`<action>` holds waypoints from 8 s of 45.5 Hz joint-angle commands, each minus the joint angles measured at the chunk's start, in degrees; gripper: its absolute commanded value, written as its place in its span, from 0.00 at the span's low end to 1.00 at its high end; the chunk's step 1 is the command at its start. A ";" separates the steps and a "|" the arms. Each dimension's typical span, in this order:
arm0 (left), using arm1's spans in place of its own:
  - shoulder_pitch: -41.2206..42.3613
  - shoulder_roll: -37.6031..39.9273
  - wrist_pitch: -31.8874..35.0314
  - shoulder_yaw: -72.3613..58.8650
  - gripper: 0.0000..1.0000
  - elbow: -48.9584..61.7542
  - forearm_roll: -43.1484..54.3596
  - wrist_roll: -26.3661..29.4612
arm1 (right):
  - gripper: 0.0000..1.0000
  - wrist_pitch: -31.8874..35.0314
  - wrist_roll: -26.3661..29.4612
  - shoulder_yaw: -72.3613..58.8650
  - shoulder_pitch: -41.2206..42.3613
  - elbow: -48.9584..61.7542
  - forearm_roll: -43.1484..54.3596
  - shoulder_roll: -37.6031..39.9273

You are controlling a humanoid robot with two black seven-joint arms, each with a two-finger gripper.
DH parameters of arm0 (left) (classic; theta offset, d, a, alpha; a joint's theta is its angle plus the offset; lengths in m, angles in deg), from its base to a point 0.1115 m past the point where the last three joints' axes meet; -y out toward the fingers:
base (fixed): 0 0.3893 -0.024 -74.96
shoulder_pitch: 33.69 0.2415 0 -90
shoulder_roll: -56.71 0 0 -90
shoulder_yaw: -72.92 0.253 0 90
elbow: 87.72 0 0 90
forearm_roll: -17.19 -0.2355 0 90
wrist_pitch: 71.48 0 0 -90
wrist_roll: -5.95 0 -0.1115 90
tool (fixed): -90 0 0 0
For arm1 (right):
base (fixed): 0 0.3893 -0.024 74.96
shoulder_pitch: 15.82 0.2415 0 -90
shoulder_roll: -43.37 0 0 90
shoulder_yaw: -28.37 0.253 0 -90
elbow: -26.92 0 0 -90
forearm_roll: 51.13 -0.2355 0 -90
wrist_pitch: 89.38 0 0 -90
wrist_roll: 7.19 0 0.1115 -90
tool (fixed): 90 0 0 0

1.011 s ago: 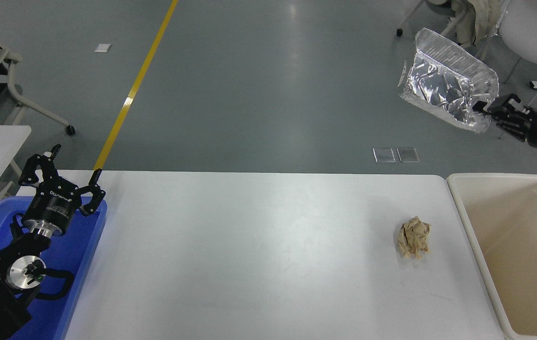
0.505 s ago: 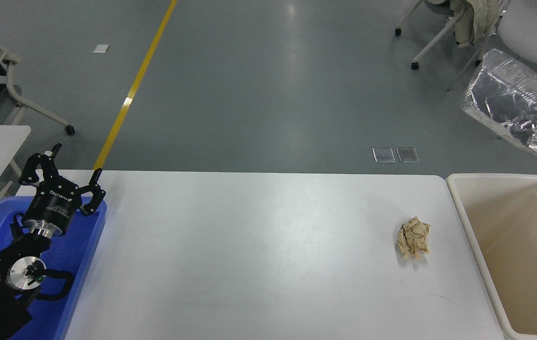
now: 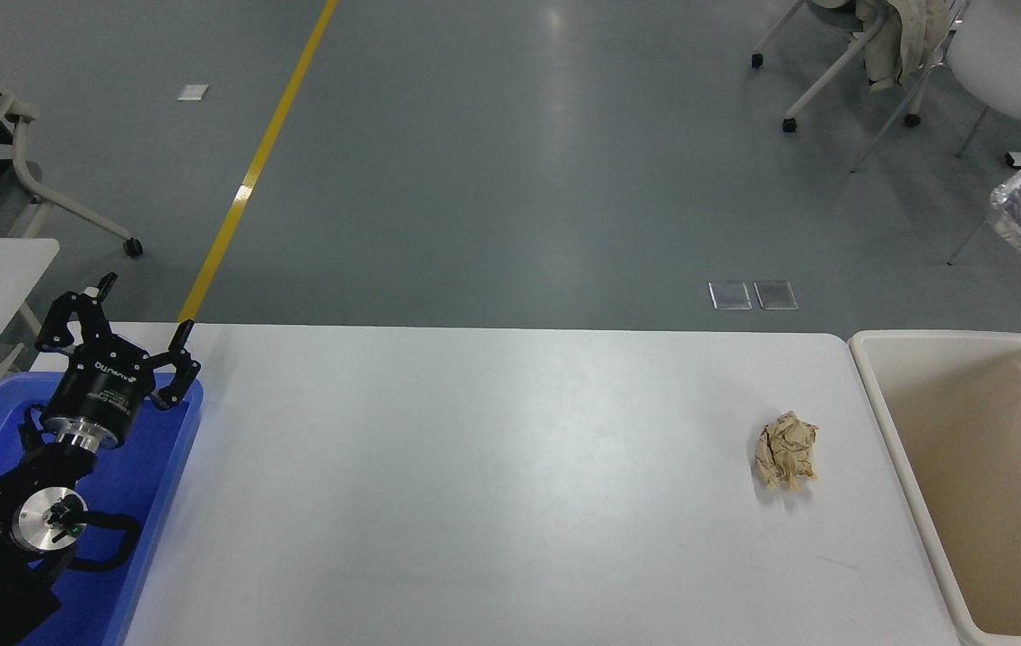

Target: Clean the table surface

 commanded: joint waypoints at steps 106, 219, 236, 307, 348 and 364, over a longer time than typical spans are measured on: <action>0.00 0.00 0.03 0.00 1.00 0.00 0.00 0.00 | 0.00 -11.60 18.08 7.75 -16.76 0.49 -3.19 -16.23; 0.00 0.00 -0.06 0.00 1.00 0.00 0.00 0.00 | 0.99 -15.73 8.94 44.83 6.44 -30.70 -19.45 -2.34; 0.00 0.00 -0.06 0.00 1.00 0.00 0.00 0.00 | 0.99 -14.85 8.94 52.75 1.00 -41.17 -18.74 -6.55; 0.00 0.00 0.03 0.00 1.00 0.00 0.00 0.00 | 0.99 -7.56 -0.64 40.81 -12.72 -40.47 -19.09 -7.88; 0.00 0.00 0.03 0.00 1.00 0.00 0.00 0.00 | 0.98 -2.11 -0.73 -23.61 15.67 -38.97 -15.32 4.52; 0.00 0.00 0.03 0.00 1.00 0.00 0.00 0.00 | 0.98 1.32 -0.82 -36.19 22.79 -39.15 8.14 1.97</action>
